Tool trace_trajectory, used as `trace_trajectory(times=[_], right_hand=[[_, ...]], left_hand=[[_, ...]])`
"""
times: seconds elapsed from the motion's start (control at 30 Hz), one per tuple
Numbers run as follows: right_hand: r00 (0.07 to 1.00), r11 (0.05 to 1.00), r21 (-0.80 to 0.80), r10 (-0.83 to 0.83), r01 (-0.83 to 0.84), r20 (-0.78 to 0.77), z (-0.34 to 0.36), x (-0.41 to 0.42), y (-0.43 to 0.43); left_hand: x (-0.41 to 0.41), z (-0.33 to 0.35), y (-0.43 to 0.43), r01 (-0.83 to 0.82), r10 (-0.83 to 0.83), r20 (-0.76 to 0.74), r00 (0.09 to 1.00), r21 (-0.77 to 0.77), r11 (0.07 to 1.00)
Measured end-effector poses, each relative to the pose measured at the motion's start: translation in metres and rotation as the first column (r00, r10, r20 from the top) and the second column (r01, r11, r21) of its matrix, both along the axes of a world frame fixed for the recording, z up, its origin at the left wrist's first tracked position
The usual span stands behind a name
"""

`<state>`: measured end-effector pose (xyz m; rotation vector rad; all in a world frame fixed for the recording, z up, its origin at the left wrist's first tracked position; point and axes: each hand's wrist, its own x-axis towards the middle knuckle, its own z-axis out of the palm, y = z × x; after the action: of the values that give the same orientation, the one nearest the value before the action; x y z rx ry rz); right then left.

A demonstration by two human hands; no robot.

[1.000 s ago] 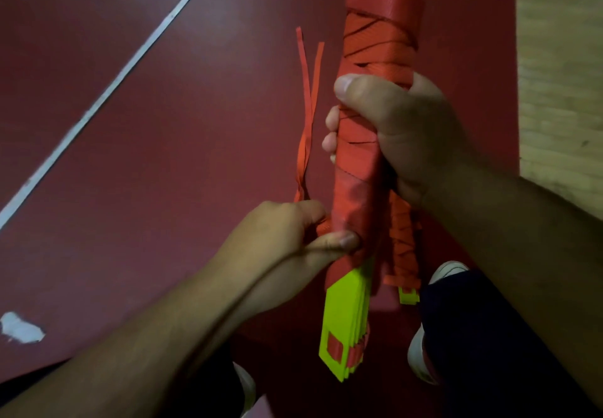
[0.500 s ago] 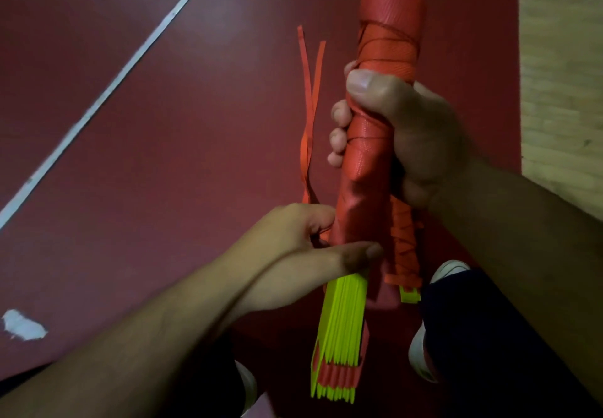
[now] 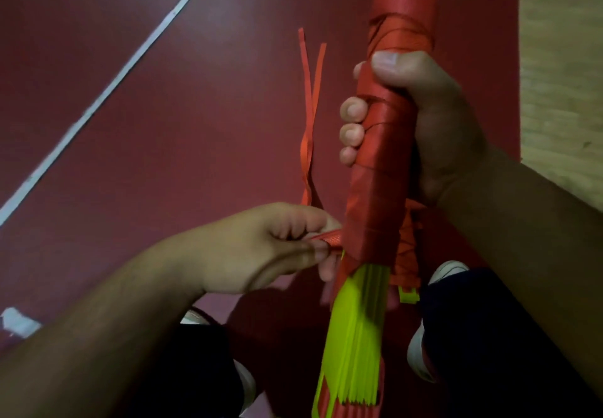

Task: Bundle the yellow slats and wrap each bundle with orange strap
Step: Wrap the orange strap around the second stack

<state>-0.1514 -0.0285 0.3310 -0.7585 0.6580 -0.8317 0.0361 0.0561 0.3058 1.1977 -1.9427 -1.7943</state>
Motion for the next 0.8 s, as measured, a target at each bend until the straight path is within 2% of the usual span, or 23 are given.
trace_trajectory(times=[0.07,0.17,0.23,0.33,0.47,0.6,0.7,0.73,0.8], right_hand=[[1.0,1.0,-0.006,-0.003,0.003,-0.022,-0.003,0.001,0.0],[0.997,0.998,-0.067,-0.022,0.017,-0.08,-0.009,0.003,0.0],[0.99,0.99,-0.127,-0.075,0.06,-0.122,-0.011,0.005,0.001],[0.966,0.967,-0.2,-0.193,0.157,-0.173,-0.012,0.009,0.001],[0.921,0.937,-0.262,-0.298,0.231,-0.253,-0.011,0.012,-0.001],[0.84,0.893,-0.355,-0.405,0.278,-0.361,-0.019,0.017,0.003],[0.767,0.867,-0.425,-0.454,0.261,-0.454,-0.019,0.018,0.004],[0.763,0.863,-0.434,-0.457,0.257,-0.457,-0.016,0.016,0.003],[0.834,0.88,-0.404,-0.406,0.248,-0.374,-0.009,0.013,0.003]], left_hand=[[-0.002,-0.005,0.001,-0.052,0.056,0.078,0.995,-0.05,0.997],[-0.002,-0.014,0.001,-0.043,0.149,0.283,0.947,-0.348,0.936],[-0.003,-0.017,0.003,-0.072,0.23,0.316,0.921,-0.442,0.894],[-0.005,-0.021,0.004,-0.145,0.285,0.285,0.915,-0.426,0.893],[-0.01,-0.01,0.009,-0.106,0.207,0.262,0.943,-0.353,0.93],[-0.02,-0.015,0.011,-0.083,0.28,0.368,0.887,-0.469,0.879],[-0.021,-0.022,0.009,-0.121,0.322,0.333,0.886,-0.504,0.855],[-0.021,-0.023,0.01,-0.138,0.334,0.297,0.895,-0.527,0.838],[-0.023,-0.022,0.013,-0.171,0.353,0.224,0.908,-0.571,0.803]])
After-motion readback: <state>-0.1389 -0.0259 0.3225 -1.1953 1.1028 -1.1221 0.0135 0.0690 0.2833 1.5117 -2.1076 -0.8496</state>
